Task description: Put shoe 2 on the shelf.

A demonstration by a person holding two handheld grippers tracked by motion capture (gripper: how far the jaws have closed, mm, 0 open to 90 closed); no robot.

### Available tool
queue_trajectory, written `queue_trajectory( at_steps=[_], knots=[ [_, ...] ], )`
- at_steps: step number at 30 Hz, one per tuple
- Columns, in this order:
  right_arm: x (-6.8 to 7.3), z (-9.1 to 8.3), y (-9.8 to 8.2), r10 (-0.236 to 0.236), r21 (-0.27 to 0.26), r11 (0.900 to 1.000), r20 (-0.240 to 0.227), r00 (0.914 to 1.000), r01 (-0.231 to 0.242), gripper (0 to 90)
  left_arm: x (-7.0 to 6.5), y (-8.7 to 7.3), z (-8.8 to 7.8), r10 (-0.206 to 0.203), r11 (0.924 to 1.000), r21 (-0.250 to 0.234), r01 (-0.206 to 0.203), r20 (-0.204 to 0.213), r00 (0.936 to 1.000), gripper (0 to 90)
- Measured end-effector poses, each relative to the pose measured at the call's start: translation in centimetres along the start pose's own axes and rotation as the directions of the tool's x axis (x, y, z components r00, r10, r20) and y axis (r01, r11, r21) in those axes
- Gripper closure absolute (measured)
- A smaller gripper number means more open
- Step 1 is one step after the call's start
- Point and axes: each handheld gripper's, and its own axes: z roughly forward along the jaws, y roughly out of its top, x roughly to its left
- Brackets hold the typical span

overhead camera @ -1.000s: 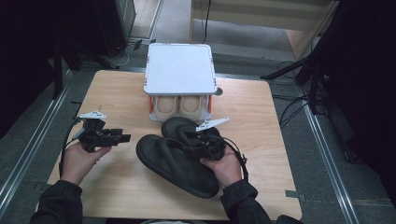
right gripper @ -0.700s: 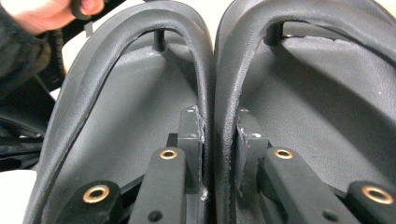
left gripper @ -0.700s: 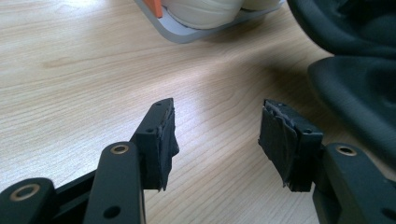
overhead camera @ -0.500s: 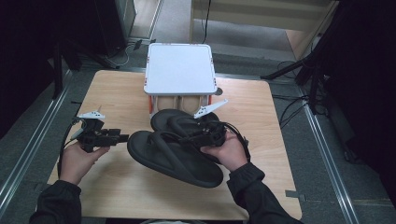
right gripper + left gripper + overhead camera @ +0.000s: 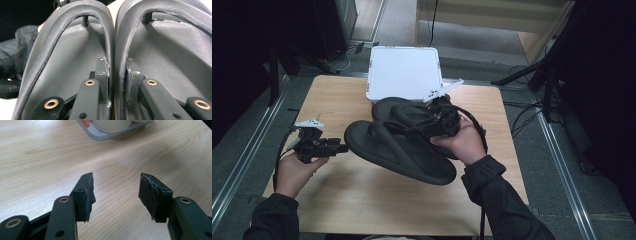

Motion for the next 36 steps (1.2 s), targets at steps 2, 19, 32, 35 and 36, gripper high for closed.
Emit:
queue_trajectory(
  at_steps=[2,19,32,35,36],
  knots=[
    [0.1,-0.5,0.7,0.010,-0.007,1.000,0.009,0.9999,-0.010,77.0,0.0,0.0,0.0,-0.001,1.0000,-0.001,0.001,0.000,1.0000,45.9],
    [-2.4,-0.2,7.6,0.104,-0.054,0.994,0.214,0.9713,-0.095,76.9,0.1,-0.1,-0.1,-0.001,1.0000,-0.005,0.001,-0.001,1.0000,45.9],
    [-8.3,2.2,10.7,0.344,-0.206,0.936,0.380,0.8587,-0.284,76.8,-0.2,-0.1,0.4,0.001,1.0000,-0.002,-0.001,0.007,1.0000,46.0],
    [-9.1,3.1,11.4,0.392,-0.247,0.918,0.434,0.8108,-0.312,76.8,-0.2,0.0,0.5,0.008,1.0000,0.004,-0.008,0.013,0.9999,46.0],
    [-9.2,3.5,11.5,0.402,-0.261,0.913,0.453,0.7955,-0.313,76.8,-0.2,0.0,0.5,0.009,0.9999,0.009,-0.009,0.019,0.9998,46.0]
  ],
)
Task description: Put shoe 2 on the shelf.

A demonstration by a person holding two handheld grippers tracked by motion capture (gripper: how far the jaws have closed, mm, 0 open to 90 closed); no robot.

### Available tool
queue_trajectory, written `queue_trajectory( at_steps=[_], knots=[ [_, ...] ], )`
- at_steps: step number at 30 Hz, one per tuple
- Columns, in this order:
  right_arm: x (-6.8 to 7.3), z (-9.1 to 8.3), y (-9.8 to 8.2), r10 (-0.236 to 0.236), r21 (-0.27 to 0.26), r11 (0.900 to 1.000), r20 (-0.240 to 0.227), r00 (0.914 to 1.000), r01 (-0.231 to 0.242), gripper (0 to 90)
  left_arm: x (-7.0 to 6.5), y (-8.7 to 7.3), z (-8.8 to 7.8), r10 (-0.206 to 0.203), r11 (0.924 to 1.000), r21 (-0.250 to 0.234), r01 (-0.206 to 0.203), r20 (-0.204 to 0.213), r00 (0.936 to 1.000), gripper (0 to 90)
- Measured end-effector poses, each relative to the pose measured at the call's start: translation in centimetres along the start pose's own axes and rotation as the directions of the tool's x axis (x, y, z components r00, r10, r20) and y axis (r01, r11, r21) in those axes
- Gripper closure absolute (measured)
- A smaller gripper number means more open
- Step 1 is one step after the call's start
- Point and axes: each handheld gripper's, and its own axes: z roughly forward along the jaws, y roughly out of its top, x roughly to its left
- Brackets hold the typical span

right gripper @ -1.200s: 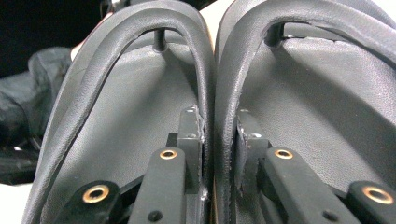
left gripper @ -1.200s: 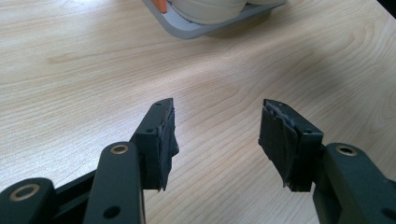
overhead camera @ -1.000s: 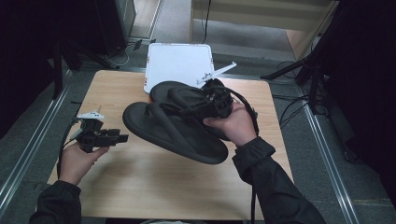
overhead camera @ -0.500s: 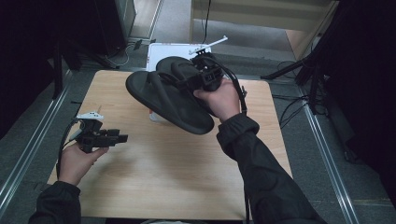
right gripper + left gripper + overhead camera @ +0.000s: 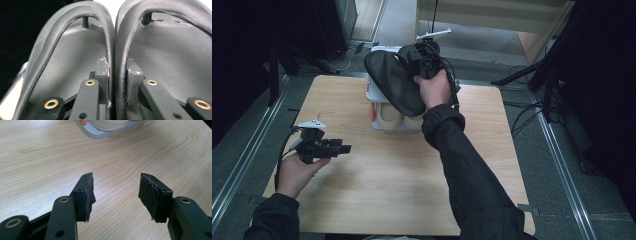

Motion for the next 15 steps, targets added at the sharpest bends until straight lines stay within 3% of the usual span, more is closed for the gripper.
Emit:
queue_trajectory(
  at_steps=[5,8,15],
  knots=[
    [0.7,2.1,0.5,0.045,-0.012,0.999,0.090,0.9949,-0.044,76.8,-0.4,0.3,0.6,0.024,0.9997,0.008,-0.024,0.014,0.9996,46.1],
    [0.8,3.2,0.9,0.109,-0.029,0.994,0.141,0.9841,-0.106,76.8,-0.4,0.3,0.7,0.029,0.9995,0.014,-0.029,0.017,0.9994,46.1],
    [0.7,5.1,2.1,0.194,-0.064,0.981,0.208,0.9588,-0.184,76.5,-0.3,0.4,1.0,0.028,0.9994,0.018,-0.029,0.034,0.9990,46.3]
  ],
)
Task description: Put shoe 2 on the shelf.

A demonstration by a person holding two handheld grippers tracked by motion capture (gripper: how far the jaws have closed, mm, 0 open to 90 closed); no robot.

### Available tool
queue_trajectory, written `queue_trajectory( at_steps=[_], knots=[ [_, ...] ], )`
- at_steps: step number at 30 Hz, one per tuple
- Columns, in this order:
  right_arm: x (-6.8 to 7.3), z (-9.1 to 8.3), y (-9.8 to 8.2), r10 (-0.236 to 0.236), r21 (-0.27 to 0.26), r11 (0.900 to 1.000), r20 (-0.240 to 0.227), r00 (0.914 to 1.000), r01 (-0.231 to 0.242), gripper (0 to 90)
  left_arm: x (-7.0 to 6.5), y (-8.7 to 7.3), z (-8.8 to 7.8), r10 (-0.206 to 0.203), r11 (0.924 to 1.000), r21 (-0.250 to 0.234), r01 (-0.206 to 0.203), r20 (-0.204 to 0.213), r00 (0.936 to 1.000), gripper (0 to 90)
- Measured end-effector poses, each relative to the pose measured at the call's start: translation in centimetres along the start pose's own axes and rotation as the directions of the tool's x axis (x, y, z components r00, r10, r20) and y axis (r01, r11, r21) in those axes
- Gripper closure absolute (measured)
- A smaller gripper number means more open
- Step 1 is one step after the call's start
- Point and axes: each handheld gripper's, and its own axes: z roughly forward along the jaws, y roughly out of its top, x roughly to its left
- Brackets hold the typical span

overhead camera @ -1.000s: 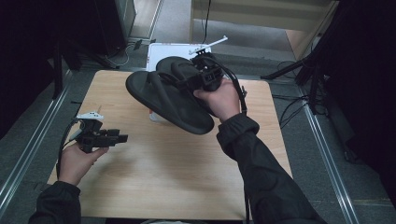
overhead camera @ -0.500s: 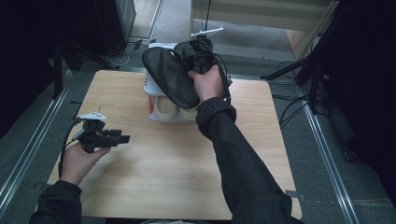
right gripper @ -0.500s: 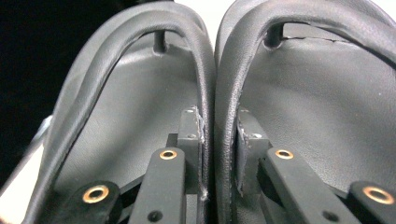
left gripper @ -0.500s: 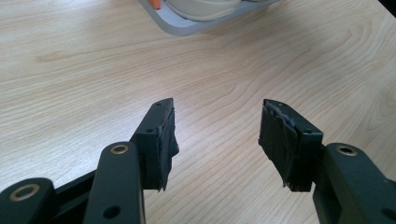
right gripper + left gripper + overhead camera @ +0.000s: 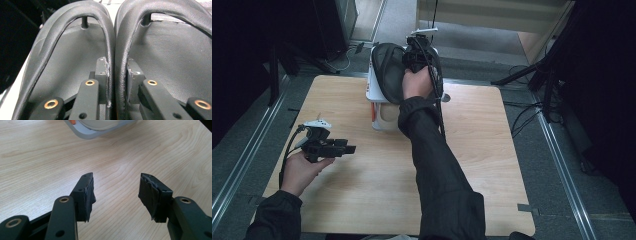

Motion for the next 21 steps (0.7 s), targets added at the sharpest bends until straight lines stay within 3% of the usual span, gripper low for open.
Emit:
queue_trajectory(
  at_steps=[6,21],
  knots=[
    [0.6,0.7,0.4,0.063,-0.020,0.998,0.029,0.9976,-0.063,76.2,-0.3,0.0,0.2,-0.003,1.0000,0.001,0.003,0.010,1.0000,46.4],
    [1.3,1.3,0.6,0.076,-0.036,0.997,0.049,0.9959,-0.074,74.0,-0.8,0.1,0.8,0.022,0.9994,0.026,-0.022,0.015,0.9997,46.3]
  ],
)
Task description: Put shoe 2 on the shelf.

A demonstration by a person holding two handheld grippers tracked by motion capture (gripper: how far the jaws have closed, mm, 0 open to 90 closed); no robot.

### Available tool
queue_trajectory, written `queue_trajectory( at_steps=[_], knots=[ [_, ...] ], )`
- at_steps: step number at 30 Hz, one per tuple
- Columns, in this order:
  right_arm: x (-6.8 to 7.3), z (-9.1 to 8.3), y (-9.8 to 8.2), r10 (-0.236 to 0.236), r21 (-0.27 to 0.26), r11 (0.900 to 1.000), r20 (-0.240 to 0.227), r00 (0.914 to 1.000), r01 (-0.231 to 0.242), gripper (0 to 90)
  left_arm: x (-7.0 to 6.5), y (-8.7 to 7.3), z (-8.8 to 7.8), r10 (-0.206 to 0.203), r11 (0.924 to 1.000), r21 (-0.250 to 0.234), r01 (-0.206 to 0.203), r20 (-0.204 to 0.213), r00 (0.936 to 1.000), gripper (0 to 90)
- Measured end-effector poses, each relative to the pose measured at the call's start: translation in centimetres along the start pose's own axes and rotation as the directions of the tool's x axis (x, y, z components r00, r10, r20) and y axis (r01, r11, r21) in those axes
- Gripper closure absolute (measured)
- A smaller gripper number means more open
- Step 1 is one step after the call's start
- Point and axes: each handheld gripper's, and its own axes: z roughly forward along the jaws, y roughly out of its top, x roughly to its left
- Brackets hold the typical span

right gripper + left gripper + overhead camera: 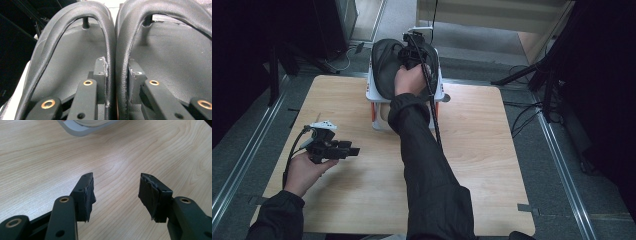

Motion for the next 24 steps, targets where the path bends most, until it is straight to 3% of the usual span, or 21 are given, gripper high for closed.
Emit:
queue_trajectory(
  at_steps=[12,16,24],
  knots=[
    [0.02,-0.01,-0.03,-0.022,-0.010,1.000,-0.012,0.9997,0.022,65.3,0.05,0.02,0.00,-0.002,1.0000,0.000,0.002,-0.004,1.0000,46.3],
    [-0.01,-0.14,-0.05,-0.014,-0.011,1.000,-0.028,0.9995,0.014,61.3,0.07,0.02,-0.02,-0.006,1.0000,0.001,0.006,-0.003,1.0000,46.3],
    [-0.15,-0.76,-0.24,-0.045,-0.032,0.999,-0.055,0.9975,0.043,54.2,0.05,0.05,0.10,-0.006,1.0000,0.002,0.006,-0.004,1.0000,46.3]
  ],
)
